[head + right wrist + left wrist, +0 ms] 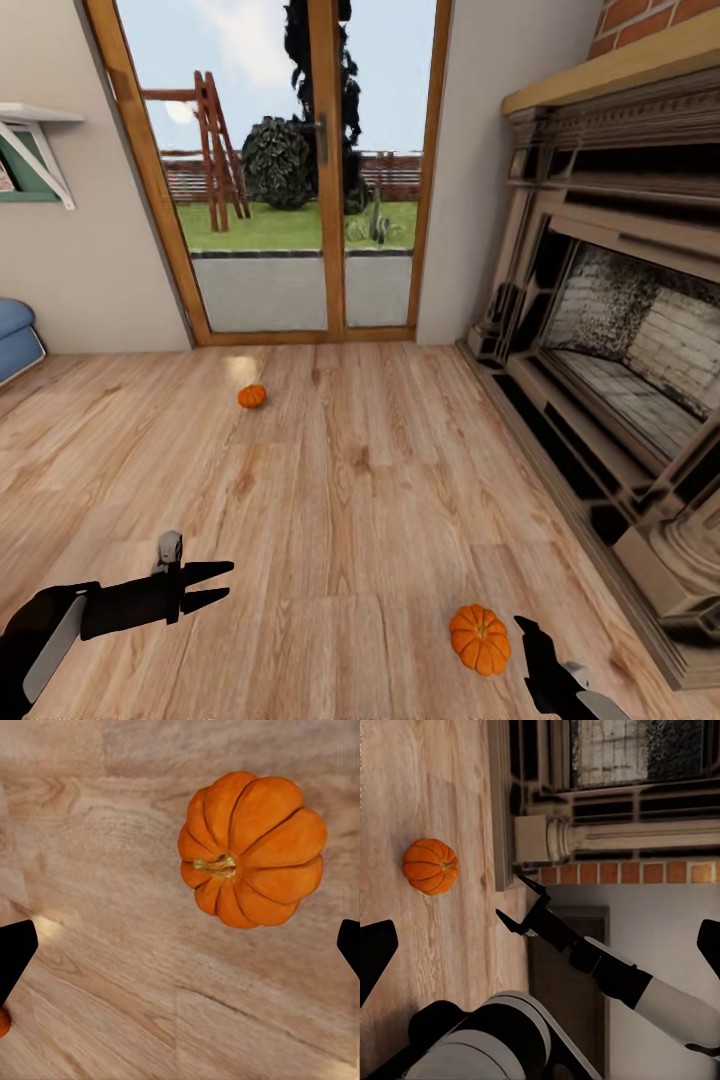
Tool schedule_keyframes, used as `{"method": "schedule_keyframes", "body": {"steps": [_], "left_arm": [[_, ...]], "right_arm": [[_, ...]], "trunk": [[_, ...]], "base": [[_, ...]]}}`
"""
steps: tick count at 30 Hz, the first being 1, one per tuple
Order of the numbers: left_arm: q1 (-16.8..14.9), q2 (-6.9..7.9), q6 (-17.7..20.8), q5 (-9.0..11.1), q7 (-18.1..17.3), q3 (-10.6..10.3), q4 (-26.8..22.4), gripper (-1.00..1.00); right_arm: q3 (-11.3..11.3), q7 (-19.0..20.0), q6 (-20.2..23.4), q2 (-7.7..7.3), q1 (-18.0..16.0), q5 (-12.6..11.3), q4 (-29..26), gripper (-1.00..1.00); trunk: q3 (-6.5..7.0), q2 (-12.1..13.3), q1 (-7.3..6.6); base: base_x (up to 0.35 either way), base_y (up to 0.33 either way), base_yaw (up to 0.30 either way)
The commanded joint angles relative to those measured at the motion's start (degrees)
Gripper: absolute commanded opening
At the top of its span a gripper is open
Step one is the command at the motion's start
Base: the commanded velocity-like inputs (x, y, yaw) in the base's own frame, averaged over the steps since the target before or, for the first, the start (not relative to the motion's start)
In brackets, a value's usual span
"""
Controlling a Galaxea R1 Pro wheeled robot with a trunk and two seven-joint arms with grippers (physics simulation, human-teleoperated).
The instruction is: Place each of the two pumpkins and all three candles from the living room inside a cabinet in the living room (use any cabinet), then make sure every cabinet is closed, and position the cauldron so it is next to a table in the living room.
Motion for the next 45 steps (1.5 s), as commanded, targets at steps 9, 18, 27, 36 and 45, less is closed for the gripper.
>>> {"method": "schedule_keyframes", "body": {"steps": [9,18,27,36,45], "left_arm": [[0.00,-0.10,0.01,0.02,0.00,-0.10,0.00,1.00],[0.00,-0.04,0.01,0.02,0.00,-2.00,0.00,1.00],[0.00,-0.09,0.01,0.02,0.00,-2.14,0.00,1.00],[0.00,0.09,0.01,0.07,0.00,-2.18,-0.03,1.00],[0.00,0.14,0.01,0.18,-0.06,-2.14,-0.04,1.00]], "right_arm": [[0.02,3.83,0.01,0.27,0.00,0.12,-0.06,1.00],[-0.01,9.96,-0.10,0.29,0.00,0.35,0.10,1.00],[-0.09,10.42,-0.19,0.29,0.08,0.37,0.12,1.00],[0.06,10.50,-0.26,1.70,0.09,0.51,0.14,1.00],[0.03,11.05,-0.24,2.73,0.08,0.47,-0.40,1.00]], "trunk": [[-1.62,-3.62,1.98],[-3.24,-7.23,3.96],[-5.22,-7.44,4.24],[-7.21,-7.57,4.47],[-9.21,-7.69,4.70]], "base": [[0.000,0.000,0.000],[0.000,0.000,0.000],[0.000,0.000,0.000],[0.000,0.000,0.000],[0.000,0.000,0.000]]}}
